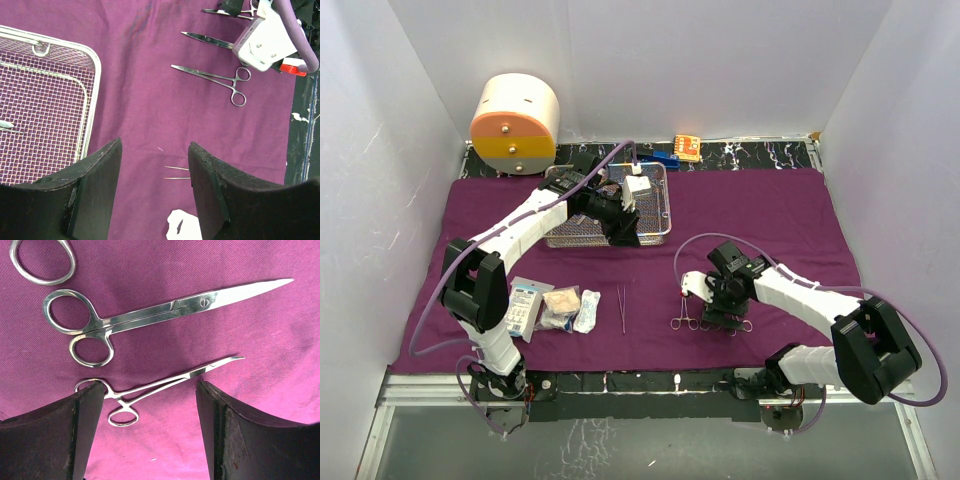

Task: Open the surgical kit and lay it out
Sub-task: Adjust the medical item in the surgical kit.

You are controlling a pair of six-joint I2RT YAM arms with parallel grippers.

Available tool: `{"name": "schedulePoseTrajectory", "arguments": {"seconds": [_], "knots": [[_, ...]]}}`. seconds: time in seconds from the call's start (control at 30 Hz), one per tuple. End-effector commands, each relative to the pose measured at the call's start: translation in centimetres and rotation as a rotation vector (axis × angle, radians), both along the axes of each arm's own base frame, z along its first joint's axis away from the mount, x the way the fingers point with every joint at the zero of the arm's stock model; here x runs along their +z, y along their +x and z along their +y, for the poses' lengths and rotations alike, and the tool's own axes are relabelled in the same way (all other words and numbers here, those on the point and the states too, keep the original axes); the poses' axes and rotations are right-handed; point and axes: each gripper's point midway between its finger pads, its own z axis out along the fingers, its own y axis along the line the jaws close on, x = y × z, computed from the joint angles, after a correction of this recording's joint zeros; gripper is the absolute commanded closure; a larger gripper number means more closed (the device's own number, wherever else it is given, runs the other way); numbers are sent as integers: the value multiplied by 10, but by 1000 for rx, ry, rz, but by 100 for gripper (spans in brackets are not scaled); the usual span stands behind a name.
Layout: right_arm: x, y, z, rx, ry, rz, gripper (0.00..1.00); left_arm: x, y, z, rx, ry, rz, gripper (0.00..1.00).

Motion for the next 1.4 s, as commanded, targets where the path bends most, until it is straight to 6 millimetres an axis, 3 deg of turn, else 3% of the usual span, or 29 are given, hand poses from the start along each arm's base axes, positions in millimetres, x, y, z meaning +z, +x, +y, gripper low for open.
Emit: {"name": "schedulePoseTrajectory", "arguments": {"seconds": [0.0, 0.53, 0.87, 1.07, 1.2, 1.37], "knots": [[15, 42, 20, -19, 89, -155, 28, 10, -11, -2, -39, -34, 1, 46], [20, 30, 28, 2, 155, -70, 29, 9, -12, -2, -39, -34, 3, 46], [15, 35, 18, -25, 103, -91, 30, 10, -13, -2, -39, -36, 7, 46], [29, 35, 15, -63, 140, -96, 31, 11, -13, -2, -38, -38, 3, 46], [37, 32, 5, -104, 154, -98, 31, 9, -14, 0, -33, -33, -2, 46], [37, 40, -27, -218, 171, -115, 32, 3, -17, 0, -33, -18, -6, 46]]}}
